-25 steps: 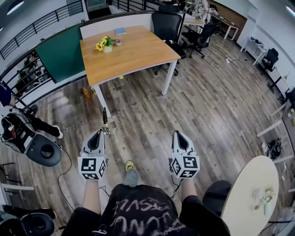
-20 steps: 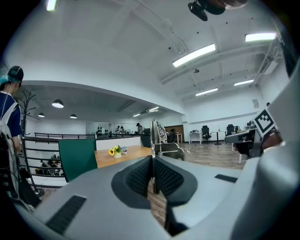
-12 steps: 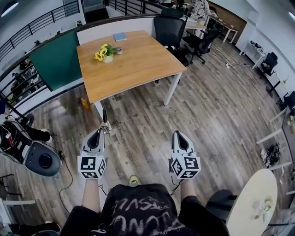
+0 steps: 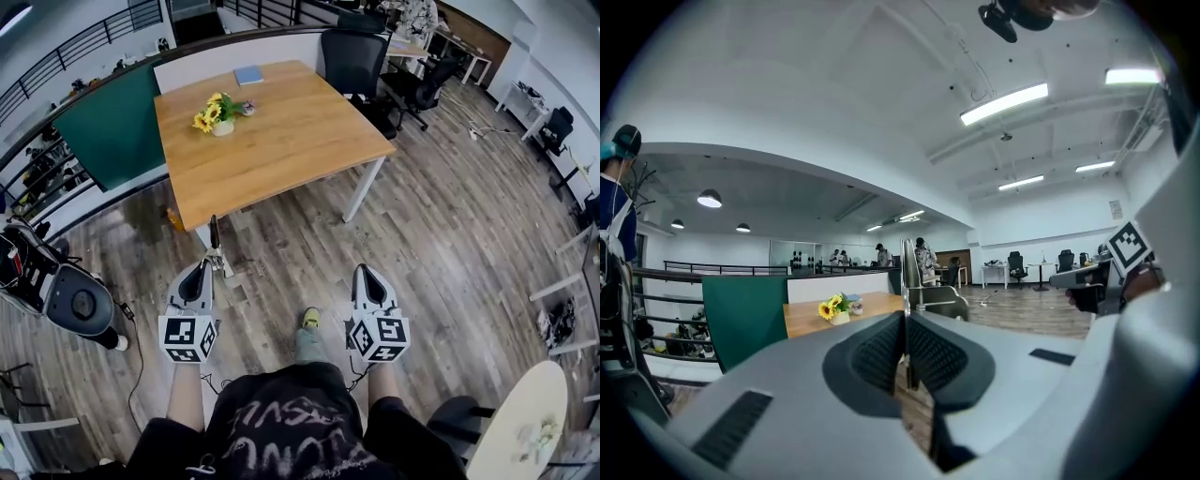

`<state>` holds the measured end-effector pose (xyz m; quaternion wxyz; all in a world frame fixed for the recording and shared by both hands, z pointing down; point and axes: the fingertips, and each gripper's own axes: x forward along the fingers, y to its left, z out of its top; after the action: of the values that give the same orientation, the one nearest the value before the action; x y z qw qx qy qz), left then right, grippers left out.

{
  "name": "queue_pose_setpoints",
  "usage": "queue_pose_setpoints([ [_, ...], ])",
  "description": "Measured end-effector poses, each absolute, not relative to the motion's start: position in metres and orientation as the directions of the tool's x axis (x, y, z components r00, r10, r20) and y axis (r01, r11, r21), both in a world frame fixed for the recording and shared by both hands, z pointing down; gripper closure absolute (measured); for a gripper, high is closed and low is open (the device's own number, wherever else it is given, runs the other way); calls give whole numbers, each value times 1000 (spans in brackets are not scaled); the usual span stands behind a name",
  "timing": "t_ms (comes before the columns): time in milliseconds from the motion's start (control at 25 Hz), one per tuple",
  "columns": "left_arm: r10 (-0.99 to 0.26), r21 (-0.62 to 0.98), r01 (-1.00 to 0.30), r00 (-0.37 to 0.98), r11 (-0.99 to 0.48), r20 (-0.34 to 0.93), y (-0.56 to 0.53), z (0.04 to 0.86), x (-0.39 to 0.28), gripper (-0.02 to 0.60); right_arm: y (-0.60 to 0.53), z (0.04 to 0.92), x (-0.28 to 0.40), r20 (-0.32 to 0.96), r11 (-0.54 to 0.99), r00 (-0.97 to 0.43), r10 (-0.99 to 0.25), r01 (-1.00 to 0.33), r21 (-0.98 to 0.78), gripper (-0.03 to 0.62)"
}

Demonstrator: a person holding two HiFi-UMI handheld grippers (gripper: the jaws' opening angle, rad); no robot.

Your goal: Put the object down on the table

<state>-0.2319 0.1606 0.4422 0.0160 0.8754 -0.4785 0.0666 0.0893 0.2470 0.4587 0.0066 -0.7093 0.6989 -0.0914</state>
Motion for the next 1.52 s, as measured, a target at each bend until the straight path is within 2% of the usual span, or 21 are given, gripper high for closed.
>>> queue_pose_setpoints([
  [520,-863,-44,-869,483,-493,149,-22,458,-178,566,39,475,146,125,43,-60,-990,-990,-135,589],
  [1000,-889,-7,-908,410,-420,205,-195,471,-132,566,-160,479,186,179,139,-163,-970,-980,-142,589],
  [1200,-886,-17,-907,408,-422,220,-244,469,-107,566,-214,476,204,178,152,-179,-968,-976,-156,589],
  [1520,-871,-123,-881,415,-457,264,-277,464,-91,566,-250,470,216,140,145,-171,-975,-974,-176,589],
])
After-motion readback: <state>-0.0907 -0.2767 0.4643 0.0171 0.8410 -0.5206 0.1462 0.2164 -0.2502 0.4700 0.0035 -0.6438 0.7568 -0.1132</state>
